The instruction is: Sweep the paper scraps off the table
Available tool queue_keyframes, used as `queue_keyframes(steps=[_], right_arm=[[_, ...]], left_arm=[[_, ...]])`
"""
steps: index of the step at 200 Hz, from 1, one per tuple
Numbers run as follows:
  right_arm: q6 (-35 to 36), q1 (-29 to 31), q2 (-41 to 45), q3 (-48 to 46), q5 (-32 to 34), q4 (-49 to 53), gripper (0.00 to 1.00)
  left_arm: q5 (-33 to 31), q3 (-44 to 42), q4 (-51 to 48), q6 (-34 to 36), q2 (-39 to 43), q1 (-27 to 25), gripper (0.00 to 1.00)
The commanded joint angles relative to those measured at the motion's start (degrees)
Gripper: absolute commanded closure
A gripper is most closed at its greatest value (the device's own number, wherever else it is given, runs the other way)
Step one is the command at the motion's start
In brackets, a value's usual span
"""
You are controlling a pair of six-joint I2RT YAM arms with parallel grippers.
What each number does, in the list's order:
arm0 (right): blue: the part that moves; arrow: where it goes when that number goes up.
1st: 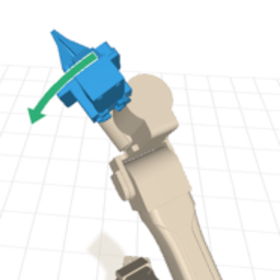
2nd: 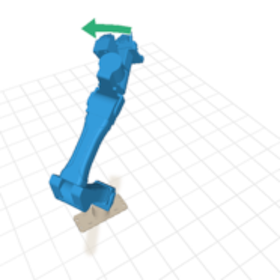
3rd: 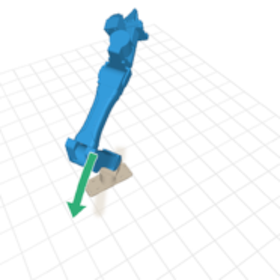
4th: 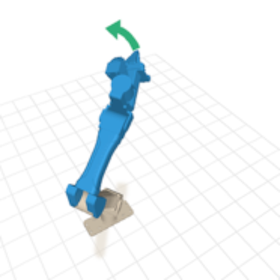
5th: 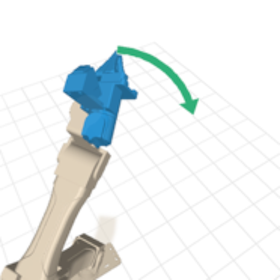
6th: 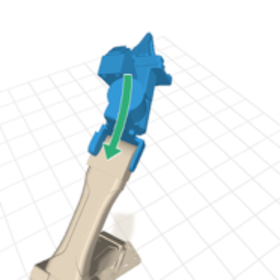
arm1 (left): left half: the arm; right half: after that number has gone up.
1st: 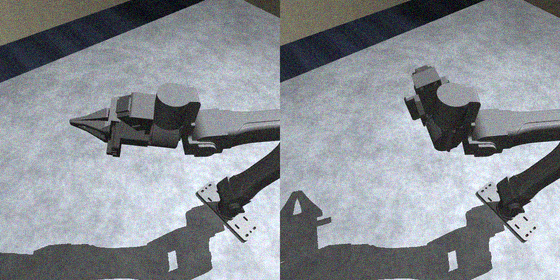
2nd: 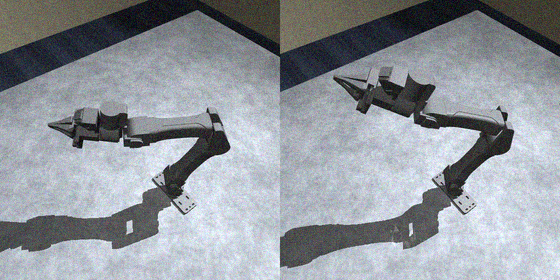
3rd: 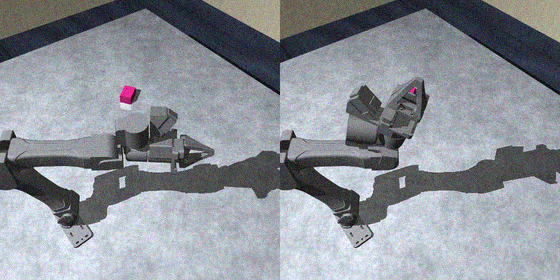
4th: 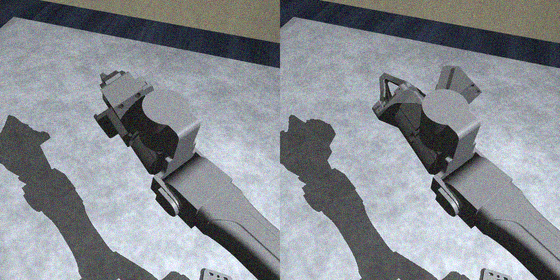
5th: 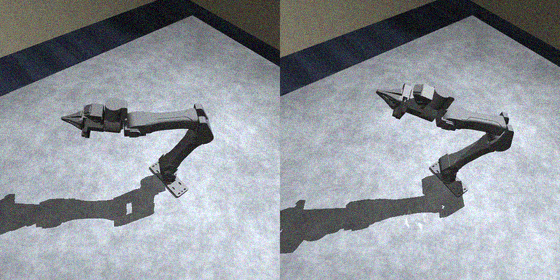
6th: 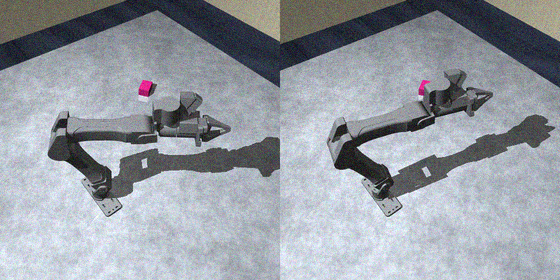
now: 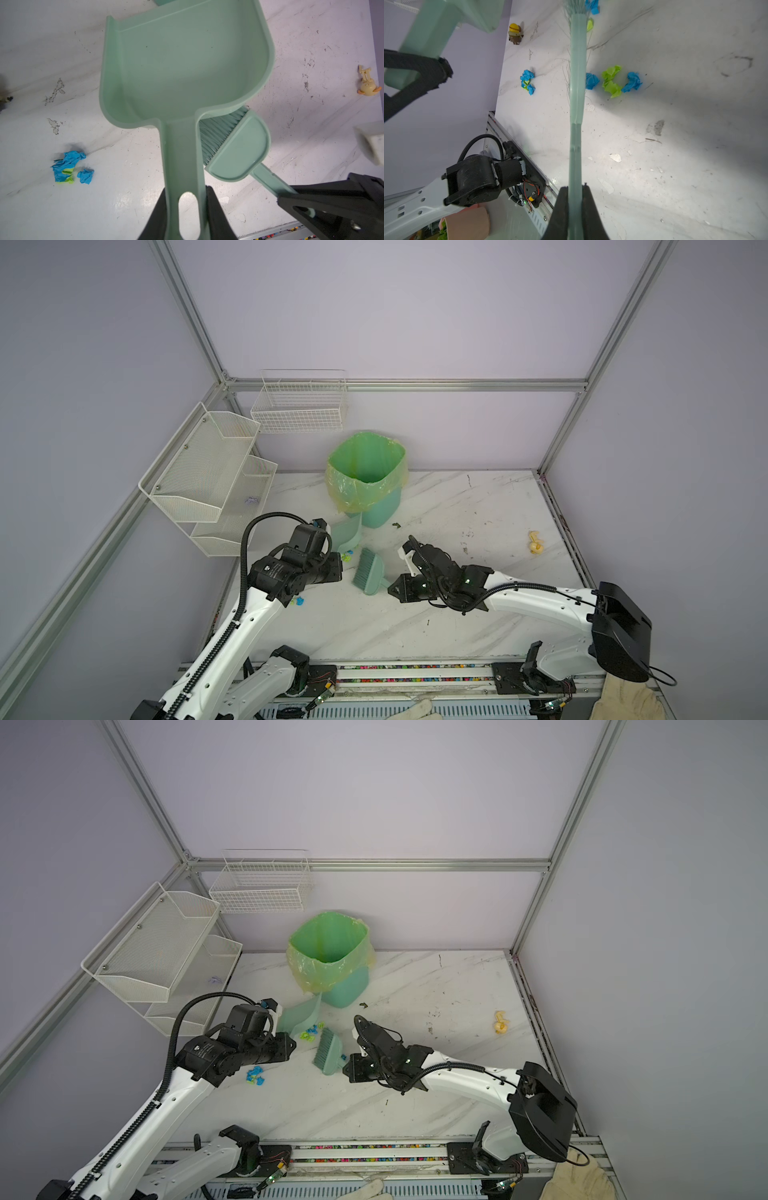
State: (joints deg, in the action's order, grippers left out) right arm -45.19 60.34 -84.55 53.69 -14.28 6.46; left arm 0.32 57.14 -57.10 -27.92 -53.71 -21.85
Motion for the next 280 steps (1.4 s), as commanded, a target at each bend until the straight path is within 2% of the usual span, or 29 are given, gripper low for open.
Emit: queue_keyframes(steps=[1,58,117,169,243,280], right_arm=[[-1.19,2.33,-2.31,3.9,2.04,-3.74,1.0],[-2.86,3.78,-5.77,4.49,1.57,-6.46,1.0],[-2.94,3.76,-6.4,6.35,5.45,1.63,1.0],[-4.78,1.33,-0.77,2.83,8.96,8.77,1.0],[-4.61,-4.17,12.94,0.13,13.07,19.11,1.0],[-2.53,-4.17,13.01,2.49,12.77,19.83,1.0]], left_arm=[[-0.69,-2.04,0.35,-0.2,2.03,-0.21,1.0],[-0.32,-2.13,0.32,-0.27,1.7,-0.21,1.0],[-0.01,-2.3,0.27,-0.29,1.95,-0.2,1.0],[0.56,-2.65,0.5,-0.38,1.51,-0.61,1.0],[0.83,-2.83,2.32,-1.65,1.11,-3.05,1.0],[0.05,-2.83,2.87,-2.28,0.83,-4.84,1.0]])
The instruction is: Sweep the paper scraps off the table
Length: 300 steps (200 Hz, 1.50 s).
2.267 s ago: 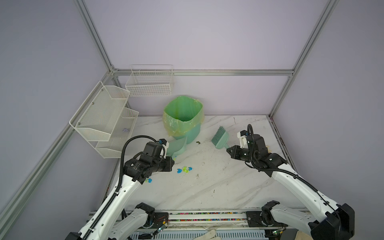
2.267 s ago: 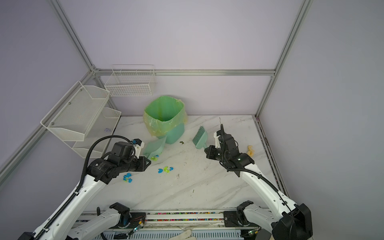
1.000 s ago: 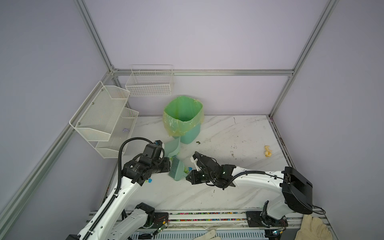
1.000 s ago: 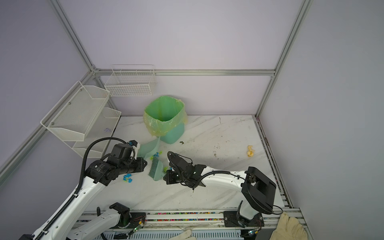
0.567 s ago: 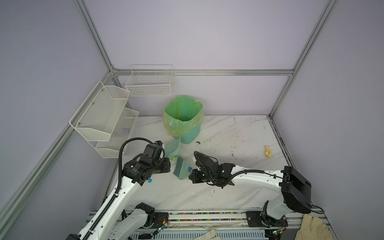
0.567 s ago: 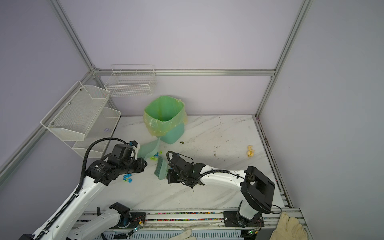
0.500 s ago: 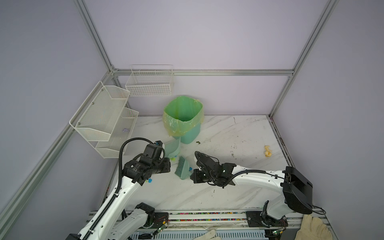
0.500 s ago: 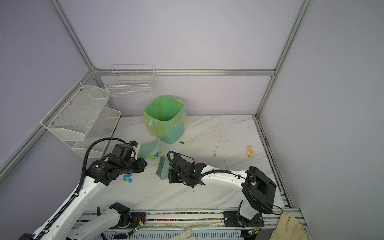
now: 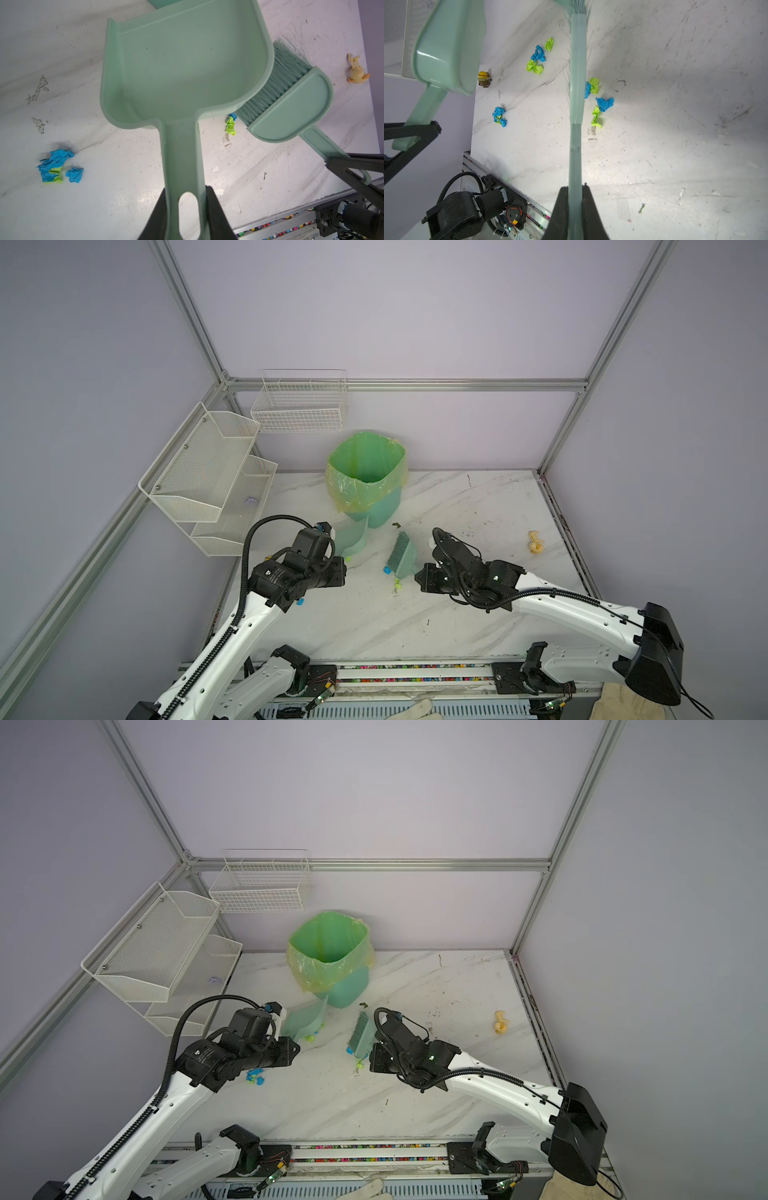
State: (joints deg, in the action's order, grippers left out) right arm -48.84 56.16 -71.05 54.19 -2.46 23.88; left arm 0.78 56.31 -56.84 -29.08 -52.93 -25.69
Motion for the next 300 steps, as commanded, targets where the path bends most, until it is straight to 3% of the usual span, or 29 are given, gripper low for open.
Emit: queue_keyframes(steps=[1,155,190,233,300], right_arm=[[1.21,0.05,-0.54,2.02,0.78,2.36,1.0],[3.15,1.85,-13.2,3.53,-10.28,-12.02,1.0],[3.83,1.69,-16.1,3.95,-11.03,-10.91,1.0],[3.43,-1.46,-11.84,-1.35,-12.13,-8.23,1.0],[2.11,-4.42,-0.11,-5.15,-7.68,3.23,1.0]], left_arm=[[-0.42,-2.0,2.56,-1.14,0.03,-1.01,1.0],[-4.99,3.32,3.93,-0.46,-8.68,-4.45,1.0],[-4.64,4.37,4.01,-1.74,-11.0,-5.42,1.0],[-6.08,4.82,3.84,-2.72,-11.67,-9.44,1.0],[-6.23,4.8,3.91,-2.45,-12.95,-14.62,1.0]])
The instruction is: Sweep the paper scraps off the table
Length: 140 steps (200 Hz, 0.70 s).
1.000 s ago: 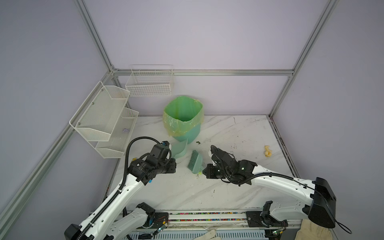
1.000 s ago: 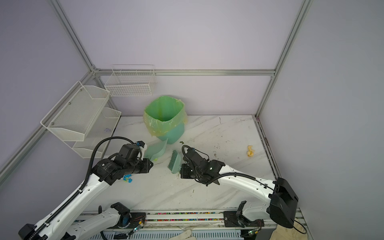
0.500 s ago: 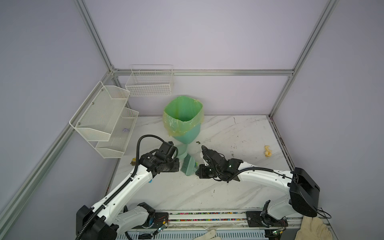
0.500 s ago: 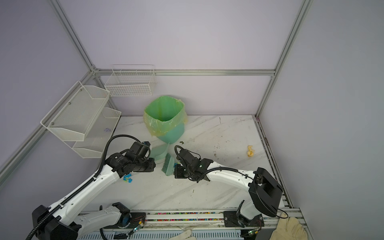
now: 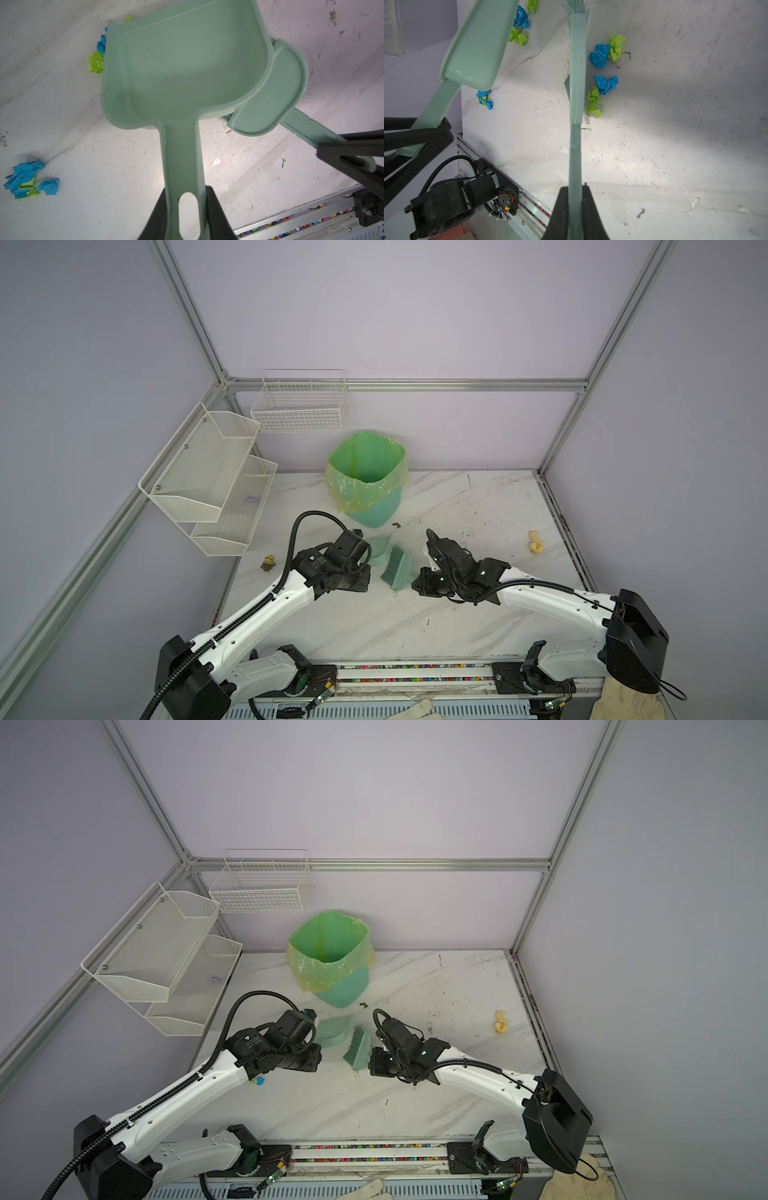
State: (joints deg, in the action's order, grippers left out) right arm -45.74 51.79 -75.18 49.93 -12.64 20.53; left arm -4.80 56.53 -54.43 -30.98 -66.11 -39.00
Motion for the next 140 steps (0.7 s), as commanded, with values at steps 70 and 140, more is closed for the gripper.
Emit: queue_keyframes(steps=[70,140], right_arm=[[3.19,-3.59,11.66,8.78,7.73,14.06,1.0],[15.49,-10.9,-1.59,19.87,16.14,16.09,1.0]], left_arm=[[-2.55,5.7,0.91,2.75,0.03,-2.32,1.0],[-1.03,5.73,-0.68,1.98,-1.33,-3.3,1.0]])
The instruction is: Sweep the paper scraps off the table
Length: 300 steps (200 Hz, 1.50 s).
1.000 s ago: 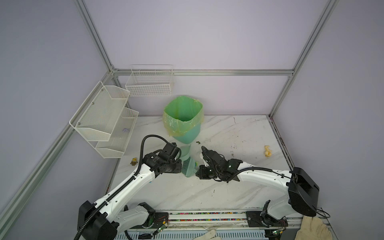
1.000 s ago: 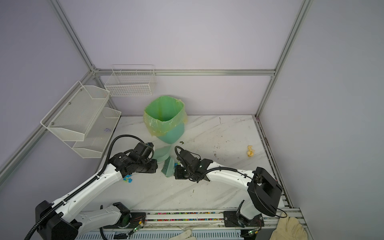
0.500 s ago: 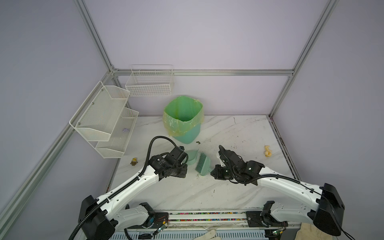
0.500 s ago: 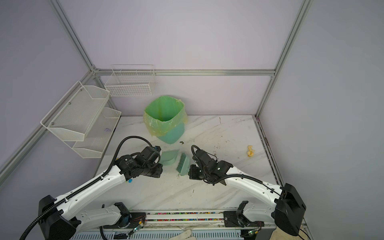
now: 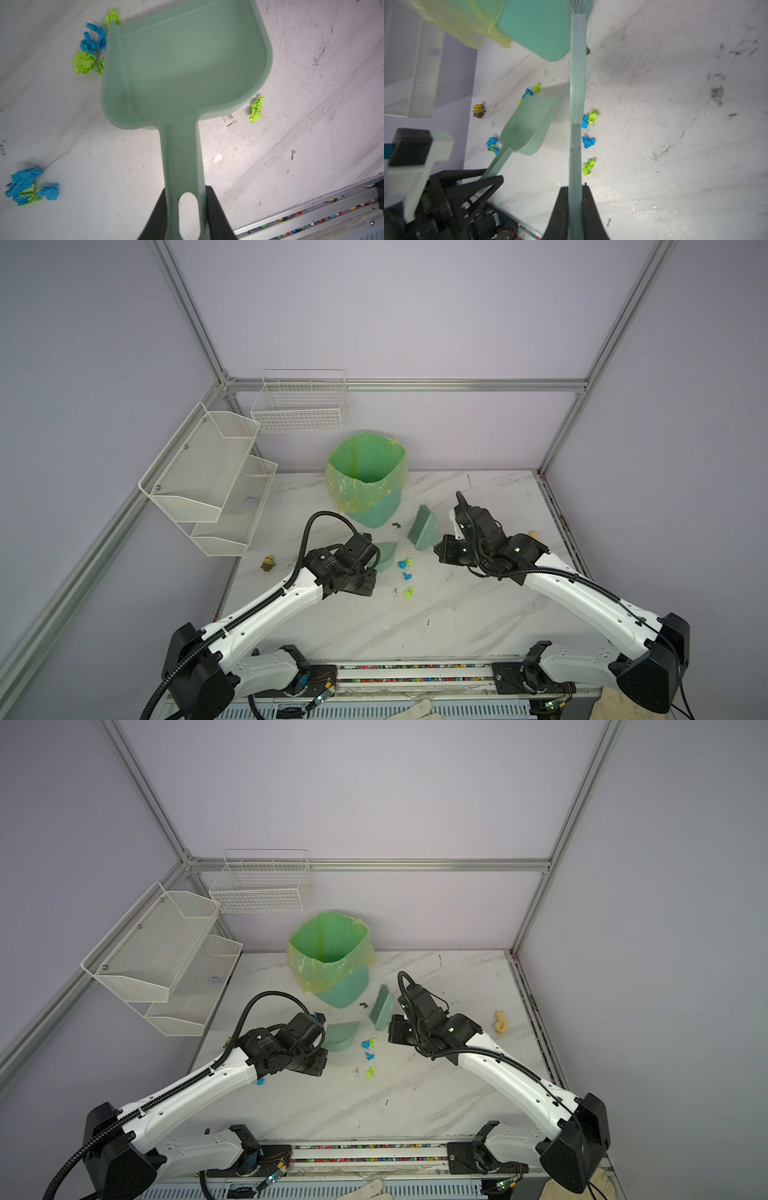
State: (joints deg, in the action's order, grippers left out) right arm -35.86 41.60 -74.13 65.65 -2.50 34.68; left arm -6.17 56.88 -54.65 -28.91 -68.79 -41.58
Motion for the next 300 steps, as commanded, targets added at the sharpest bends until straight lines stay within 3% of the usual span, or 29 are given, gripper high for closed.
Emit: queue_keyframes(steps=[1,36,106,187,242,300], right_arm=[[5.75,-0.73,-2.8,4.32,6.09,1.96,1.0],[10.42,-0.91,-8.01,9.04,8.57,1.53,1.0],[13.61,-0.91,-13.62,12.75,8.8,1.09,1.0],[14.93,-0.91,-13.95,11.97,9.7,0.31,1.0],[14.74,-0.91,-13.19,10.4,9.12,-0.66,1.0],[15.73,-0.91,-13.89,11.94,9.34,-0.56,1.0]], left_arm=[[0.36,5.36,-0.55,-0.18,1.37,-0.79,1.0],[1.82,4.67,-1.98,-3.73,3.46,-3.87,1.0],[-1.19,6.2,-7.66,-16.81,3.12,-19.94,1.0],[-1.26,10.73,-11.0,-28.16,-5.96,-35.16,1.0],[-4.48,15.99,-17.59,-30.81,-9.08,-37.42,1.0],[-2.01,15.54,-18.32,-30.32,-10.31,-37.87,1.0]])
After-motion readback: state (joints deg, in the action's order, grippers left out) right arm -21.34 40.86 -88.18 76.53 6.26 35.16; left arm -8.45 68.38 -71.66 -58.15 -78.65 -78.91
